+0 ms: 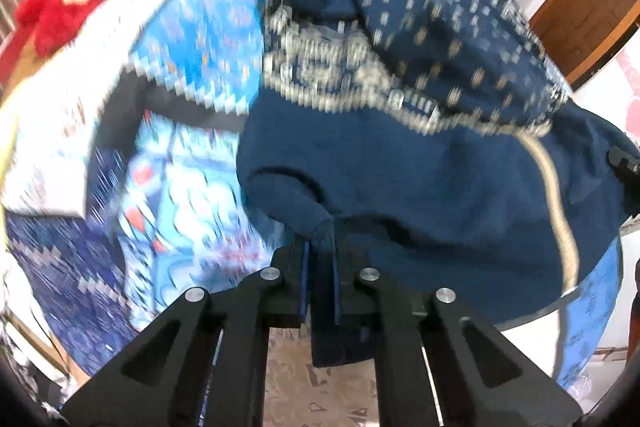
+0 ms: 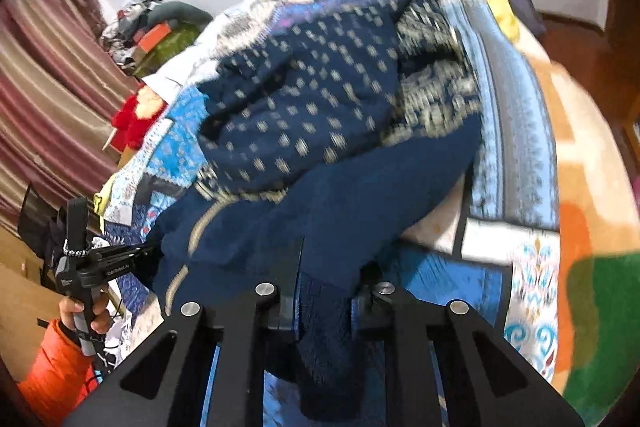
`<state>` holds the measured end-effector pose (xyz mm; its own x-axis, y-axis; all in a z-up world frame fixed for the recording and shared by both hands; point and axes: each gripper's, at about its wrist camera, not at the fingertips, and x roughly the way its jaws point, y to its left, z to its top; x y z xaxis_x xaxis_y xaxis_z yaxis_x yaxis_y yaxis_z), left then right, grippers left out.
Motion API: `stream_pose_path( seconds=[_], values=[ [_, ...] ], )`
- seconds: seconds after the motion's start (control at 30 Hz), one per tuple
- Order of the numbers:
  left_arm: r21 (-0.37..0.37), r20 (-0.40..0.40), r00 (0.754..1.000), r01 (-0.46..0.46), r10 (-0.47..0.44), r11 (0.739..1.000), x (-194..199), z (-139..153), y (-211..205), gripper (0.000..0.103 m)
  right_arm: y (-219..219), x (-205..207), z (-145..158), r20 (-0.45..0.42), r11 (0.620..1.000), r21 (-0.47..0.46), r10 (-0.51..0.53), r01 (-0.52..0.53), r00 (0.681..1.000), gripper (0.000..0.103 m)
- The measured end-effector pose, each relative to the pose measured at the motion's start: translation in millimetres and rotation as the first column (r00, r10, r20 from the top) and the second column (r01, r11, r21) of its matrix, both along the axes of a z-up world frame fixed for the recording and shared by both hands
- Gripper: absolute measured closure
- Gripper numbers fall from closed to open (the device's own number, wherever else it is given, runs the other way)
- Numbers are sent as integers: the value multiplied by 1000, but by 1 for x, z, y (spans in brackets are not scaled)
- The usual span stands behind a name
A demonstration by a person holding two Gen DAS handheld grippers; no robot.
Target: Fold large clothes
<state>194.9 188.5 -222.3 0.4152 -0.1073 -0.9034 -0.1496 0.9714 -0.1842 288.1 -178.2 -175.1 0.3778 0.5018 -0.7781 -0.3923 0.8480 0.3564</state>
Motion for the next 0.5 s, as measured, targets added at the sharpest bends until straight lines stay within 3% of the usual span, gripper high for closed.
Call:
stream_pose_path(
  seconds=[0.17,0.3,0.4,0.5],
  values=[
    [66,180,984,-1,-11,998,15,64,-1,95,2,13,35,90,999,51,-2,-3,996,90],
    [132,306,952,-67,24,989,45,108,5,95,-1,37,57,151,997,60,-52,43,987,90],
    [177,360,932,-108,38,978,76,128,5,95,1,63,68,181,995,75,-82,70,980,90],
    [162,374,924,-152,82,975,117,133,16,95,5,96,80,212,992,83,-112,96,971,90]
  ],
)
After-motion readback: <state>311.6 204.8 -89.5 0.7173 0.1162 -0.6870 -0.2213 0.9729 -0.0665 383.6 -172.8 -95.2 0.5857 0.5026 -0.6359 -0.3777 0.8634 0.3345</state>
